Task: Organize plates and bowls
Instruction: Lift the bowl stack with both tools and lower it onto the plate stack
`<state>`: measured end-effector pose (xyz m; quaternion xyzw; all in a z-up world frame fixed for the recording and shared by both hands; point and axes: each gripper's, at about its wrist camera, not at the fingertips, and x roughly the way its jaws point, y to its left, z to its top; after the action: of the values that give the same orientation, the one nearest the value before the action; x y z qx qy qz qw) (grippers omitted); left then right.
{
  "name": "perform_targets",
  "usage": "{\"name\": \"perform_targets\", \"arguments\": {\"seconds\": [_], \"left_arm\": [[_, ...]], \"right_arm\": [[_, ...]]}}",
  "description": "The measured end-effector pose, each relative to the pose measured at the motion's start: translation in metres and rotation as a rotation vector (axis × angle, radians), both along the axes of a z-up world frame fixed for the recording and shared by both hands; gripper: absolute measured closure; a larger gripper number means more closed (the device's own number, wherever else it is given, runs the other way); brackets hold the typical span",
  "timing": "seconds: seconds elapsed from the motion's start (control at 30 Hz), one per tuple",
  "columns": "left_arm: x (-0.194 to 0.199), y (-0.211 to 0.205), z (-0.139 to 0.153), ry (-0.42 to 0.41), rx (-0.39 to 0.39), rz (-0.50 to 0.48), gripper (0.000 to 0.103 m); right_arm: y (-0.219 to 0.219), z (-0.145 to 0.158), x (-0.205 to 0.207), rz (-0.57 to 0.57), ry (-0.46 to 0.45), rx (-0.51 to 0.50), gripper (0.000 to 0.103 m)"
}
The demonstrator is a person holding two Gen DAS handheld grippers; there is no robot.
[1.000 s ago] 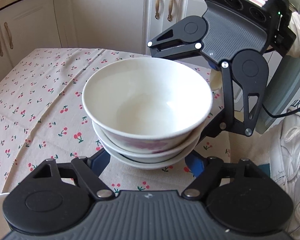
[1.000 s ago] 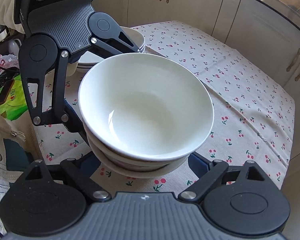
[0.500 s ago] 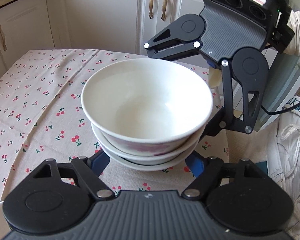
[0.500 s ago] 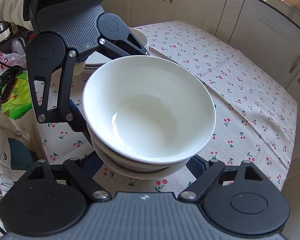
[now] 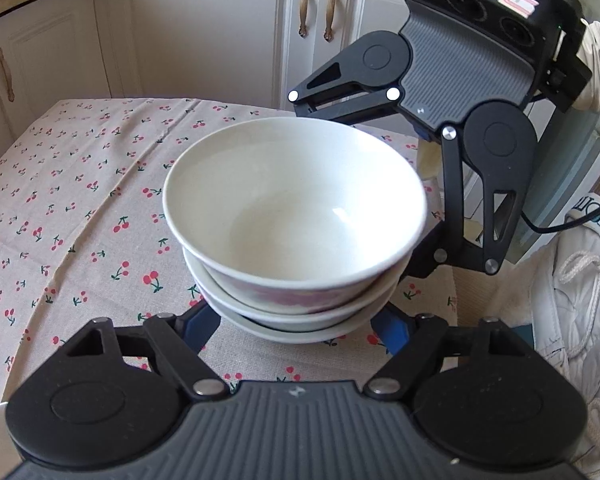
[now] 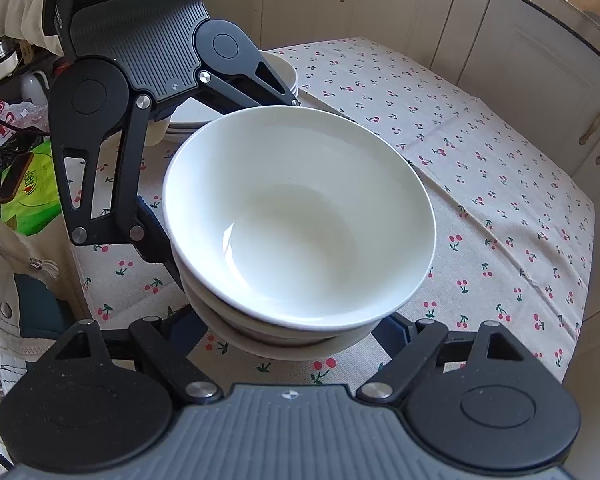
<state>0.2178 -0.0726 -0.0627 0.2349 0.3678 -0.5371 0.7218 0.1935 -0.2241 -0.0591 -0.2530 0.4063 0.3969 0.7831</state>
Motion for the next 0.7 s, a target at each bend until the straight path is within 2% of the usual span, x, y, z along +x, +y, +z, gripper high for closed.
{"name": "perform_targets", "arguments": {"seconds": [0.3, 0.7], "left_arm": [[-0.007, 0.004, 0.009, -0.023, -0.008, 0.021, 0.022], [-0.018, 0.031, 0.038, -0.061, -0.025, 0.097, 0.022]], "right_arm": [[0.006, 0.009, -0.004, 0.008, -0.018, -0.019, 0.013], [0.032, 0.040, -0.007, 0.084, -0.082, -0.044, 0.013]]}}
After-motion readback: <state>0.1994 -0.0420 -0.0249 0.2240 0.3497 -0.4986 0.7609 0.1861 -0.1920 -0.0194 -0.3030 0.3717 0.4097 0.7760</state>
